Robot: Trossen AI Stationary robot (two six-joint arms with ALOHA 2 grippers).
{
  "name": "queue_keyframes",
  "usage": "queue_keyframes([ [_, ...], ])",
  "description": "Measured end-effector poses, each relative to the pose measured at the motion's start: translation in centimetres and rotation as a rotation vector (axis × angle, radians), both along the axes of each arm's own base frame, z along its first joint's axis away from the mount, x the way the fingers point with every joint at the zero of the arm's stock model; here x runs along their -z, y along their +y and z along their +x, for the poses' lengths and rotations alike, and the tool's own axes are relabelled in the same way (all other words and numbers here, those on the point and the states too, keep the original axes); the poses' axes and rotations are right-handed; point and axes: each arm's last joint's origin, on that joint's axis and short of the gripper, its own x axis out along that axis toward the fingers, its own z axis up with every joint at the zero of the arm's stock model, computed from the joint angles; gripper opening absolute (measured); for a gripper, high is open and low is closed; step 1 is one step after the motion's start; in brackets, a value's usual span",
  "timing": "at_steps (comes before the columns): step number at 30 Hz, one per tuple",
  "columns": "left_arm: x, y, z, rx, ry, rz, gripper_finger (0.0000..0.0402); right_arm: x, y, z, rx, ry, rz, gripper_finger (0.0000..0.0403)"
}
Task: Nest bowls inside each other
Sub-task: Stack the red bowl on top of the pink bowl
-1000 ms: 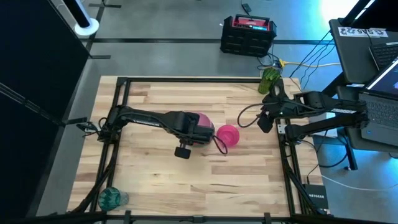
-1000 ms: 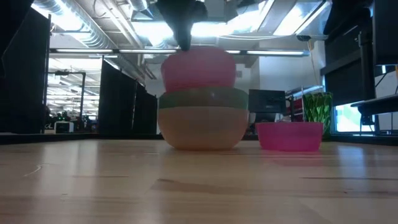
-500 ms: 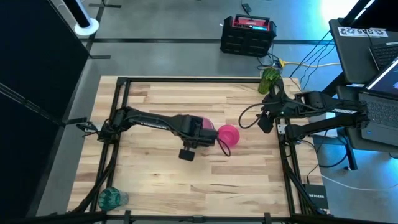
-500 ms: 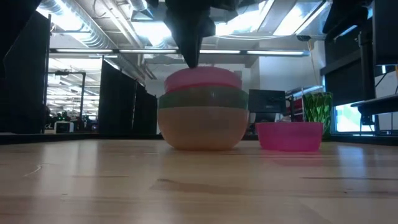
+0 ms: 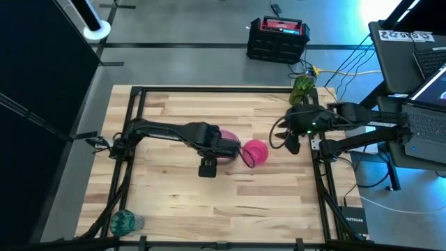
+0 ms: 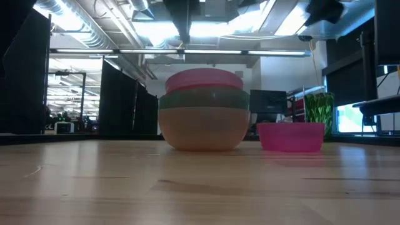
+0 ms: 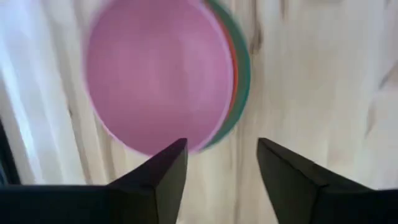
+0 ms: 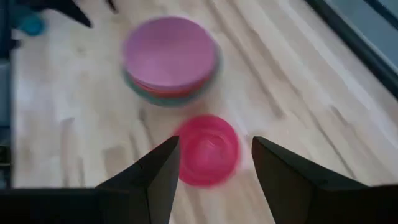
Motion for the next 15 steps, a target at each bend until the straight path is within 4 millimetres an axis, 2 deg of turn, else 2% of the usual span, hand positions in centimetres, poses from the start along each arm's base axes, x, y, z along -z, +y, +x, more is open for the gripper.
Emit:
queue_keyframes([
  [6, -3.8, -0.2, -2.9, -0.122, -0.100, -0.012, 0.0187, 2.1, -0.3, 3.4, -0.114, 0.017, 0.046, 0.0188],
  [11, -5.7, -0.7, -4.7, -0.192, -0.192, -0.024, 0.0187, 7.3, -3.0, 6.6, -0.058, 0.262, 0.053, 0.0210],
  [15, -6.8, -1.0, -5.8, -0.187, -0.225, -0.038, 0.0187, 9.6, -4.3, 7.8, -0.062, 0.346, 0.055, 0.0222],
])
